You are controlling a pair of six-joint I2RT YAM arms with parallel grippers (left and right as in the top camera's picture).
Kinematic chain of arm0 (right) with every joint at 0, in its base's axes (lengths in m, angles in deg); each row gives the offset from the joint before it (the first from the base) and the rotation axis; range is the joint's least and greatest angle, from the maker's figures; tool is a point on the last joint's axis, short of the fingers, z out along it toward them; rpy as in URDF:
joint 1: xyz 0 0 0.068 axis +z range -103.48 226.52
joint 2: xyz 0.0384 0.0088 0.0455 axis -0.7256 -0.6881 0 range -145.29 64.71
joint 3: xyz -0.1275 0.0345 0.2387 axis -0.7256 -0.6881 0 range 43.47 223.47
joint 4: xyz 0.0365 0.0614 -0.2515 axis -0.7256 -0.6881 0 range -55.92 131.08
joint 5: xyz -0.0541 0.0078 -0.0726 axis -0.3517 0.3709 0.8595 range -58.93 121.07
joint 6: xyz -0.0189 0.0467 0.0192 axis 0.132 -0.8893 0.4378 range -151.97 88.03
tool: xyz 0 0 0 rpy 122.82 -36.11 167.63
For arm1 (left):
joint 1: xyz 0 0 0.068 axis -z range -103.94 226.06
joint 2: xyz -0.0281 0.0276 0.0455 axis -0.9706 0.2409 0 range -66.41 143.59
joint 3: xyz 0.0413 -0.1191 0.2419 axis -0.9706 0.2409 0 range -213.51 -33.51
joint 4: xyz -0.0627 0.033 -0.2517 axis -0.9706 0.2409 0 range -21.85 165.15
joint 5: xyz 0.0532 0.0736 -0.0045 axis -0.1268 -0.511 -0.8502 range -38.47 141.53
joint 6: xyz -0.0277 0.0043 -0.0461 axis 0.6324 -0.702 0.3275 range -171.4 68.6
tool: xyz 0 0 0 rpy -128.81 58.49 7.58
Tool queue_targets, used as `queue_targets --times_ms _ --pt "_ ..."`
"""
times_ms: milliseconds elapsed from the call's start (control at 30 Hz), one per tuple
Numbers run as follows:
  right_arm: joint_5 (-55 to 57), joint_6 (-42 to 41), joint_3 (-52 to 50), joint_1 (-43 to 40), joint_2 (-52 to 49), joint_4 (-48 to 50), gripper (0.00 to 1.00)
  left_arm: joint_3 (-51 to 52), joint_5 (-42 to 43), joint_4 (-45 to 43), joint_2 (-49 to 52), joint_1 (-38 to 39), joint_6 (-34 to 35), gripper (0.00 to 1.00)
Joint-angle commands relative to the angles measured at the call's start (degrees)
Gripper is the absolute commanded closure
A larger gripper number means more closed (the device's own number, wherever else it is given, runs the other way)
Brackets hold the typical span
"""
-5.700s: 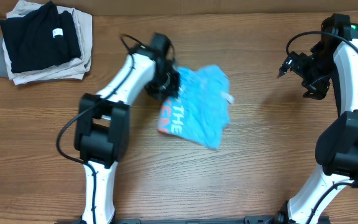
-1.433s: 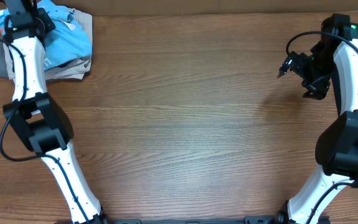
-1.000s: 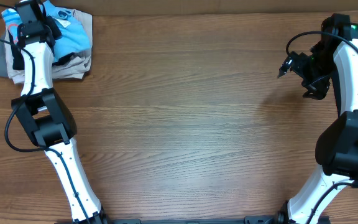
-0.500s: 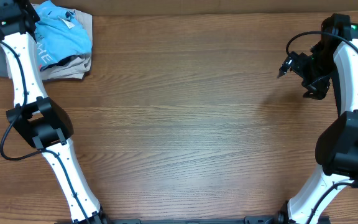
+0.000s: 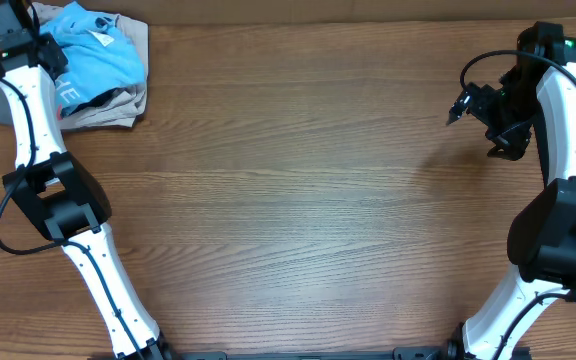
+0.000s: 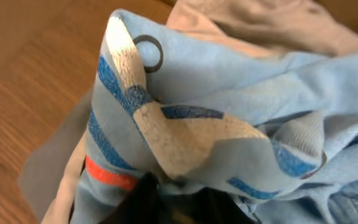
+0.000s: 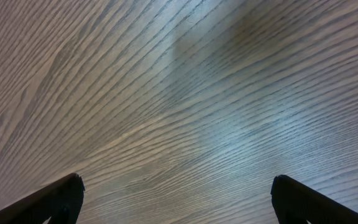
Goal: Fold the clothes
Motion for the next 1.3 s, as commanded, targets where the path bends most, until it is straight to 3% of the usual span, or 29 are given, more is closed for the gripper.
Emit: queue_targets --times_ms 0,100,433,533,700,800,900,1067,1267 --pt "0.15 -0.09 1.05 0.11 1.46 0.07 0.00 1.44 -1.64 2.80 1.53 -1.18 0.37 0.71" --pt "0.15 -0.09 1.05 0.11 1.46 0.07 0.00 1.44 -3.21 3.39 -2.71 -1.14 0.94 0.54" --pt "0.15 -0.09 1.05 0.11 1.46 0.07 0.00 1.44 -2.21 7.45 -21.35 1.09 2.19 0.35" --pt "0.15 -0.09 1.05 0.11 1.46 0.07 0.00 1.44 2.19 10.67 -26.53 2.16 2.16 0.28" --pt "-2.03 -0.74 1.05 0.11 1.46 5.84 0.00 1.44 17.75 21.33 -34.99 4.70 2.16 0.00" --pt "-2.64 -0.74 1.05 0.11 1.46 9.55 0.00 1.46 24.72 27.61 -37.62 5.97 2.16 0.00" --pt "-4.81 -0.74 1.05 0.11 1.46 5.49 0.00 1.46 28.39 32.35 -38.69 7.06 2.16 0.00" --pt "-12.04 2.23 1.20 -0.07 3.34 0.70 0.00 1.57 29.20 39.58 -38.51 7.89 2.12 0.00" --pt "-4.28 4.52 1.18 1.55 13.38 -5.64 0.00 1.64 29.20 41.31 -38.51 7.89 2.14 0.00"
